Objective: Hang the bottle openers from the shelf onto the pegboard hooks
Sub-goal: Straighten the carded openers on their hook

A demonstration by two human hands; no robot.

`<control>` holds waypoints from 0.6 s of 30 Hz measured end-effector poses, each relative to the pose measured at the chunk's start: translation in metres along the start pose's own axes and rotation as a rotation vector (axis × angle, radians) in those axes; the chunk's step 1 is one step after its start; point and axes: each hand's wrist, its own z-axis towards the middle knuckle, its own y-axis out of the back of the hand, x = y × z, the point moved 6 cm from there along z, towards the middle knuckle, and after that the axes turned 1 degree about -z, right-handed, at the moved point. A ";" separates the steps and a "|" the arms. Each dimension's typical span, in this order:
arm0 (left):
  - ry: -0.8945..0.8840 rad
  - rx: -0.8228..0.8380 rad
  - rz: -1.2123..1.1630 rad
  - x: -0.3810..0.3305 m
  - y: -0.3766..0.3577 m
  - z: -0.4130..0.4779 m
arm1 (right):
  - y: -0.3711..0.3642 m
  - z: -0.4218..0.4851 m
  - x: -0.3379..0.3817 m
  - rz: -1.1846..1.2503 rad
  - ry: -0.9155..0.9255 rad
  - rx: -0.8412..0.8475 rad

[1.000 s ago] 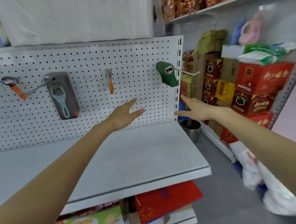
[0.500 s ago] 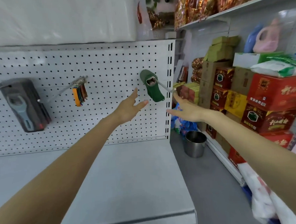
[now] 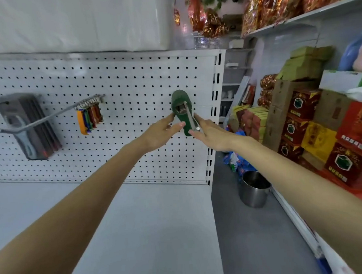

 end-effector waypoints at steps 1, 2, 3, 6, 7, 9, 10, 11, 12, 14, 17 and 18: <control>-0.001 0.002 -0.004 -0.001 -0.001 0.001 | 0.000 0.003 0.002 0.006 0.010 -0.002; 0.000 -0.001 -0.012 -0.001 -0.001 0.002 | 0.000 0.005 0.004 0.012 0.020 0.001; 0.003 -0.008 -0.022 -0.002 0.000 0.003 | -0.001 0.007 0.005 0.016 0.029 0.007; 0.001 -0.035 -0.018 -0.006 0.002 0.004 | -0.003 0.011 0.007 0.004 0.046 0.026; -0.001 -0.039 -0.020 -0.008 0.003 0.004 | -0.003 0.011 0.007 -0.005 0.046 0.030; -0.006 -0.039 -0.034 -0.010 0.002 0.002 | -0.003 0.012 0.006 -0.021 0.041 0.036; -0.006 -0.042 -0.036 -0.012 0.002 0.001 | -0.003 0.012 0.006 -0.023 0.041 0.039; -0.004 -0.048 -0.039 -0.012 0.003 0.000 | -0.003 0.012 0.007 -0.021 0.045 0.039; -0.001 -0.053 -0.042 -0.013 0.003 -0.001 | -0.002 0.012 0.008 -0.017 0.049 0.038; 0.003 -0.052 -0.062 -0.013 0.004 -0.002 | -0.004 0.013 0.009 -0.019 0.042 0.042; 0.002 -0.044 -0.074 -0.013 0.004 -0.002 | -0.006 0.015 0.010 -0.037 0.024 0.045; 0.004 -0.041 -0.079 -0.013 0.004 -0.002 | -0.005 0.014 0.011 -0.037 0.016 0.044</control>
